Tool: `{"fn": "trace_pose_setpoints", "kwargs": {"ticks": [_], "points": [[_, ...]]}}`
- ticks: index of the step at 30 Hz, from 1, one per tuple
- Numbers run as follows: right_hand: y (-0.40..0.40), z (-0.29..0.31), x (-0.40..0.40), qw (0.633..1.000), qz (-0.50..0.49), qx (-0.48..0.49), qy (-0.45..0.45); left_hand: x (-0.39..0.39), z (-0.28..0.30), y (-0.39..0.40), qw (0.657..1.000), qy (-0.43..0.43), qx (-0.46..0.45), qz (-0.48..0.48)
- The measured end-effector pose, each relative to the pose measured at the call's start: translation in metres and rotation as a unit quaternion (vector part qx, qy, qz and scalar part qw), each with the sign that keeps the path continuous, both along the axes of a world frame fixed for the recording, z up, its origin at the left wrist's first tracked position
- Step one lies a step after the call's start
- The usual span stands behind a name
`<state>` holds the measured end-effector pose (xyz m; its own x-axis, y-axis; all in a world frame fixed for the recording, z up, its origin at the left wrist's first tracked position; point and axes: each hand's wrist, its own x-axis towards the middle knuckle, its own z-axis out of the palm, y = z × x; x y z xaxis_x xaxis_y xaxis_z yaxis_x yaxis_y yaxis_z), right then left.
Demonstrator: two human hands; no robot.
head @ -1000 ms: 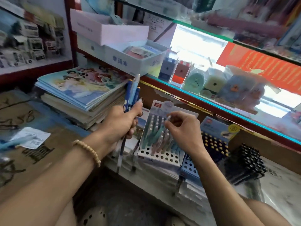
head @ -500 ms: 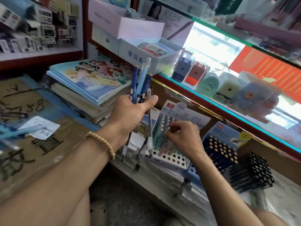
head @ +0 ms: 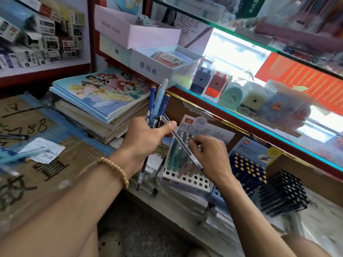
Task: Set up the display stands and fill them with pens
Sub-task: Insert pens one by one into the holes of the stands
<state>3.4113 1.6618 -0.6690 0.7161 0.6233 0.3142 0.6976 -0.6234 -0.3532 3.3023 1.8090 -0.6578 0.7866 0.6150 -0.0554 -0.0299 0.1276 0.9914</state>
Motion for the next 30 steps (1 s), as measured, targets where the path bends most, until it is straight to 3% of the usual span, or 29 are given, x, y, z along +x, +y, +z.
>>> {"fn": "trace_pose_setpoints", "kwargs": {"ticks": [2, 4, 8, 12, 17, 22, 26, 30], "points": [[-0.006, 0.011, -0.005, 0.978, 0.000, 0.152, 0.140, 0.000, 0.003, -0.003, 1.000, -0.005, 0.009, -0.002], [-0.013, 0.026, -0.011, 0.942, 0.047, 0.189, 0.272, 0.000, 0.005, -0.007, 1.000, -0.006, 0.019, -0.018], [-0.026, 0.035, -0.019, 0.951, 0.132, 0.074, 0.271, 0.004, 0.005, -0.022, 0.998, -0.008, 0.021, -0.050], [-0.047, 0.031, -0.015, 0.936, 0.085, 0.156, 0.303, 0.014, 0.008, -0.042, 0.995, -0.030, 0.001, -0.092], [-0.075, 0.031, -0.013, 0.809, 0.008, 0.381, 0.448, 0.030, -0.002, -0.065, 0.989, 0.006, 0.030, -0.143], [-0.103, 0.032, -0.007, 0.763, -0.031, 0.455, 0.458, 0.046, -0.008, -0.091, 0.960, 0.051, 0.020, -0.275], [-0.134, 0.032, 0.006, 0.730, -0.086, 0.540, 0.409, 0.061, -0.015, -0.109, 0.951, 0.062, 0.004, -0.304], [-0.167, 0.026, 0.015, 0.728, -0.108, 0.556, 0.388, 0.073, -0.022, -0.129, 0.935, 0.076, 0.003, -0.347]]}}
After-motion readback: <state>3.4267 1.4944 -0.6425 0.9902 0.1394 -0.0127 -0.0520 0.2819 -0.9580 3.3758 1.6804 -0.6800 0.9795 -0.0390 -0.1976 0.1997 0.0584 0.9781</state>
